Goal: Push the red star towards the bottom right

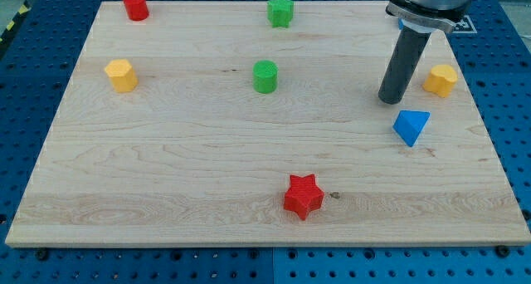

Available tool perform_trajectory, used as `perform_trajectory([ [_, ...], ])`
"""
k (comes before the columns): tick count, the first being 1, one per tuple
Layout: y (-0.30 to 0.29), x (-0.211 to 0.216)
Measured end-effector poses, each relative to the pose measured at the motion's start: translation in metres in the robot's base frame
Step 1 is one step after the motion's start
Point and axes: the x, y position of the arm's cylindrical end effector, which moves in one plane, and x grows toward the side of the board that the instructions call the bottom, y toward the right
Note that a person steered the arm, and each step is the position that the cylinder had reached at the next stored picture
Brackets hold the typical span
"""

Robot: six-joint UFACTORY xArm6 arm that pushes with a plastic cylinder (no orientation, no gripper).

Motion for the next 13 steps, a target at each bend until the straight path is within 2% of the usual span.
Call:
perform_trajectory([
  [1, -0.001, 0.0],
  [2, -0.031, 0.0],
  [3, -0.084, 0.0],
  [4, -0.134, 0.019],
  [5, -0.196, 0.06],
  [6, -0.243, 0.121],
  [7, -0.248, 0.159],
  [8, -0.24, 0.159],
  [10, -0.148, 0.167],
  [13, -0.045, 0.166],
])
